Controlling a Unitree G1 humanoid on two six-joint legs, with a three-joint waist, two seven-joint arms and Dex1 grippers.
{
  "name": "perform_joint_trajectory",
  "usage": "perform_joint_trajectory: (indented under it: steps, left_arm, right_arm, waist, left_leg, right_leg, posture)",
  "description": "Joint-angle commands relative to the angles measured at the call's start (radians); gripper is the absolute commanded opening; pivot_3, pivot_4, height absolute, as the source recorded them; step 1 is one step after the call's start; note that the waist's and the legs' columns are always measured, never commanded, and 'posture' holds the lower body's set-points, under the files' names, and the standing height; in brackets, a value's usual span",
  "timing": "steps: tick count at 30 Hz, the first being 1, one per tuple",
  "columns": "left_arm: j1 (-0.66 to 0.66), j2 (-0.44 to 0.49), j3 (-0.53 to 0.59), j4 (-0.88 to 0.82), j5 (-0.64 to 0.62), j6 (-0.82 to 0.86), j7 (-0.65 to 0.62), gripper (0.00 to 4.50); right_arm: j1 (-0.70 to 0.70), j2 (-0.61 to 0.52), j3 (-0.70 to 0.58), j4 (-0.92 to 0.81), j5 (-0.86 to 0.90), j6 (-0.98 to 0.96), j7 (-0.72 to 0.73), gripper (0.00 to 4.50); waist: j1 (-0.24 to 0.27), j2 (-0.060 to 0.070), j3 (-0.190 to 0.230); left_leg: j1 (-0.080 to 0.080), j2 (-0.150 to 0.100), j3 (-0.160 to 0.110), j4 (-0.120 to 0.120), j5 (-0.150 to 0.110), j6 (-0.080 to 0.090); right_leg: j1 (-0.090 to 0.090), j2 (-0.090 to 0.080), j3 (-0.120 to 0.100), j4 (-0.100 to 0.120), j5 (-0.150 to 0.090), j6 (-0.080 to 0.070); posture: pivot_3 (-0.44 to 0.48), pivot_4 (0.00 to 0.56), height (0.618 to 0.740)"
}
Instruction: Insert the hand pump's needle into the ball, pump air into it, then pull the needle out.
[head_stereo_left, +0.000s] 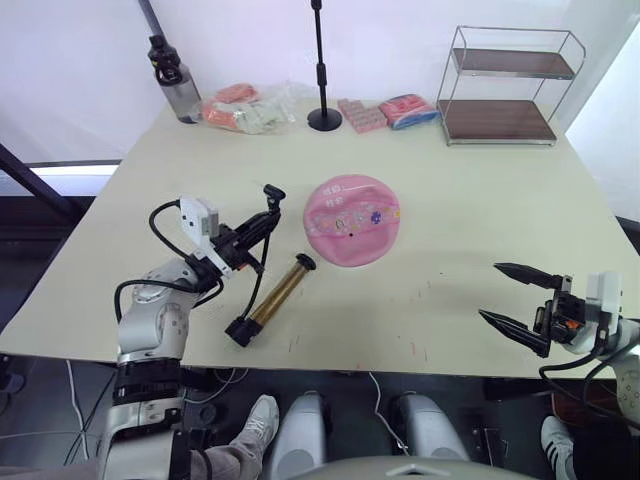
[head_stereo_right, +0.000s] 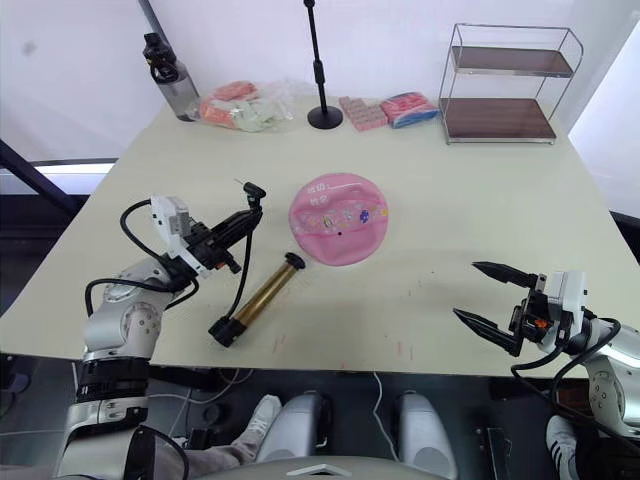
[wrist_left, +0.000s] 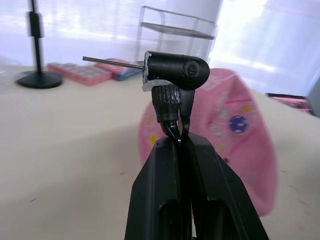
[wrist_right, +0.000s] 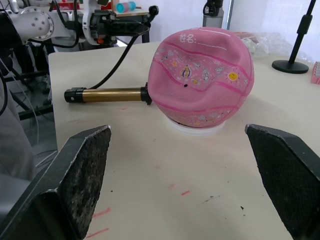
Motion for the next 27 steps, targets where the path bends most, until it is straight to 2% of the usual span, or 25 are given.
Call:
perform_joint_trajectory:
  steps: [1, 8, 19, 23, 27]
  left_arm:
    - [0.006, 0.042, 0.005, -0.068, -0.060, 0.044, -0.086, 0.04]
    - [0.003, 0.064, -0.049, -0.125, -0.062, 0.092, -0.156, 0.04]
    - [-0.146, -0.023, -0.229, -0.054, 0.040, 0.033, -0.213, 0.04]
    - [-0.173, -0.069, -0.264, -0.046, 0.074, 0.016, -0.186, 0.04]
    - [-0.166, -0.123, -0.310, -0.069, 0.101, 0.011, -0.159, 0.04]
  right_arm:
    - [-0.007, 0.005, -0.007, -0.022, 0.008, -0.018, -0.006, 4.50]
    - [-0.011, 0.024, 0.004, -0.038, 0.010, -0.015, -0.015, 4.50]
    - [-0.049, 0.027, 0.033, -0.127, 0.055, 0.065, -0.070, 4.50]
    - [-0.054, 0.028, 0.045, -0.183, 0.072, 0.137, -0.132, 4.50]
    - [-0.073, 0.052, 0.071, -0.277, 0.112, 0.294, -0.317, 4.50]
  waist:
    - [0.000, 0.000, 0.000]
    - [0.001, 0.000, 0.000]
    - [0.001, 0.000, 0.000]
    - [0.000, 0.000, 0.000]
    - [0.000, 0.000, 0.000]
  left_leg:
    - [0.000, 0.000, 0.000, 0.000, 0.000, 0.000]
    - [0.000, 0.000, 0.000, 0.000, 0.000, 0.000]
    - [0.000, 0.000, 0.000, 0.000, 0.000, 0.000]
    - [-0.001, 0.000, -0.001, 0.000, 0.000, 0.000]
    - [-0.001, 0.000, -0.001, 0.000, 0.000, 0.000]
  right_leg:
    - [0.000, 0.000, 0.000, 0.000, 0.000, 0.000]
    - [0.000, 0.000, 0.000, 0.000, -0.001, 0.000]
    - [0.000, 0.001, 0.000, 0.000, 0.000, 0.002]
    - [0.000, 0.001, 0.000, 0.000, 0.001, 0.003]
    - [0.000, 0.001, 0.000, 0.000, 0.001, 0.003]
  posture:
    - [0.000, 0.150, 0.740]
    - [0.000, 0.150, 0.740]
    - [0.000, 0.150, 0.740]
    - [0.000, 0.150, 0.740]
    - [0.000, 0.150, 0.740]
